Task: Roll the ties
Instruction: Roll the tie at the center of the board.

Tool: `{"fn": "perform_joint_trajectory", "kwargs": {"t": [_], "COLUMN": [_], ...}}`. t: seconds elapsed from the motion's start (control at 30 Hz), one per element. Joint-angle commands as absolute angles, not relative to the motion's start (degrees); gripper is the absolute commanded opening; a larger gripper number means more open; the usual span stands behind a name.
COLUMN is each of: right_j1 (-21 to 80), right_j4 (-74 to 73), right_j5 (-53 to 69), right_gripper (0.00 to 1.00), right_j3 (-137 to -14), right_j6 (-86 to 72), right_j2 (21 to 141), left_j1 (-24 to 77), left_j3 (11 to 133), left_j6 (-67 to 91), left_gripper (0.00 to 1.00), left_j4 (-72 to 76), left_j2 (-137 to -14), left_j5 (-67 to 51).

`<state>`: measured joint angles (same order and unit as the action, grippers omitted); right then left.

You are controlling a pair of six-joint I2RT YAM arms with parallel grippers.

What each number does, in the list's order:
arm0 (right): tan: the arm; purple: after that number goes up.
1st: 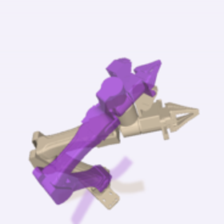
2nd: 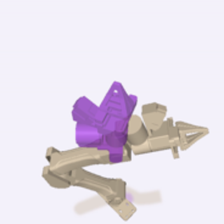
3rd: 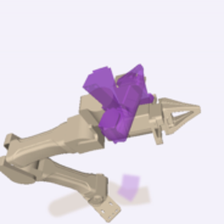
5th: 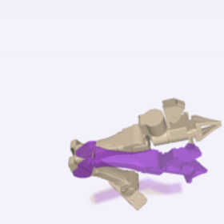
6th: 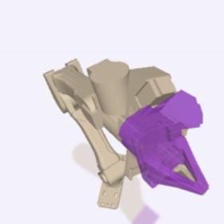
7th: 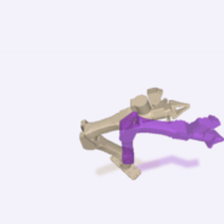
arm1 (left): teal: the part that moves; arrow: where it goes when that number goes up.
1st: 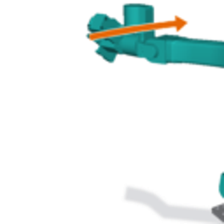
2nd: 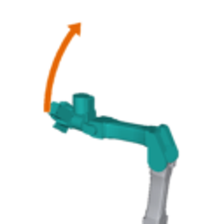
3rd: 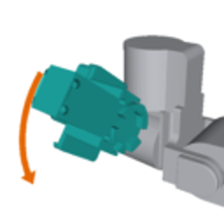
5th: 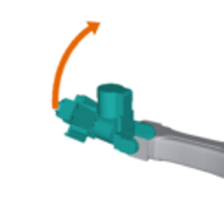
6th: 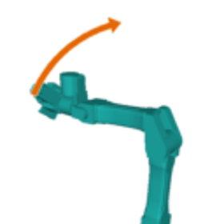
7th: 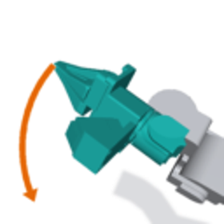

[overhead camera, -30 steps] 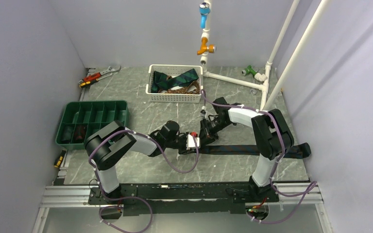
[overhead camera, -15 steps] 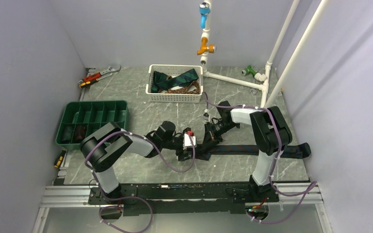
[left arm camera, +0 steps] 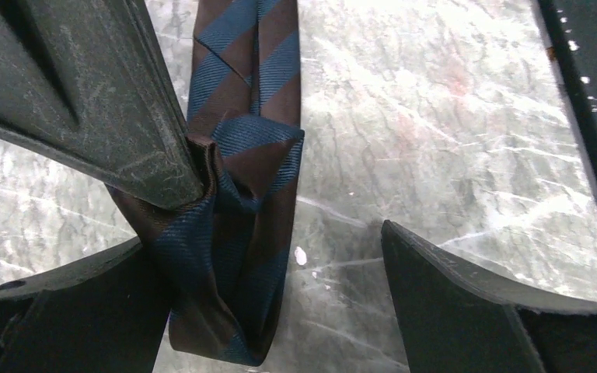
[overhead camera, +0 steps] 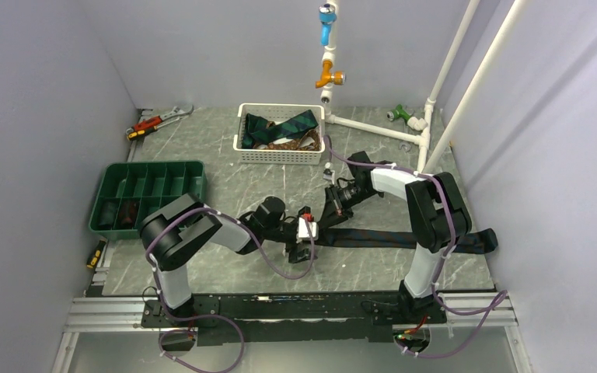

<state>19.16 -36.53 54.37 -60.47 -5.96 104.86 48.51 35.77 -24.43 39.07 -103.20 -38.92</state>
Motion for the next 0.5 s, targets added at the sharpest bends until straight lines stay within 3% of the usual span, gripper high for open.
{"fn": "perform_joint_trajectory", "kwargs": {"t": [0.0, 0.07, 0.3, 0.43, 0.47], "right_j1": [19.6, 19.9, 20.2, 20.1, 20.1], "right_j4": [-38.3, -38.7, -38.9, -38.9, -39.3], "right_j5": [57.8, 57.9, 59.0, 59.3, 59.2], "right_gripper": [0.0, 0.0, 0.0, 0.0, 0.0], "right_j3": [-63.3, -63.7, -64.5, -64.8, -65.0], "right_j6": [-4.9, -5.1, -5.3, -5.6, -5.3], "right_j2": [102.1, 101.9, 102.1, 102.1, 102.1], "left_j1": [49.6, 49.6, 49.7, 49.9, 50.0], "left_j3": [36.7, 36.9, 38.2, 40.6, 41.1], "left_j6": [-26.5, -26.2, -25.2, -25.3, -25.8], "left_gripper": [0.99, 0.99, 0.8, 0.8, 0.73], "left_j4": [42.7, 43.9, 46.5, 44.7, 43.3], "left_j2": [-105.4, -106.1, -107.5, -109.6, -109.7], "left_j5": [-34.3, -32.6, -33.0, -33.7, -34.3]}}
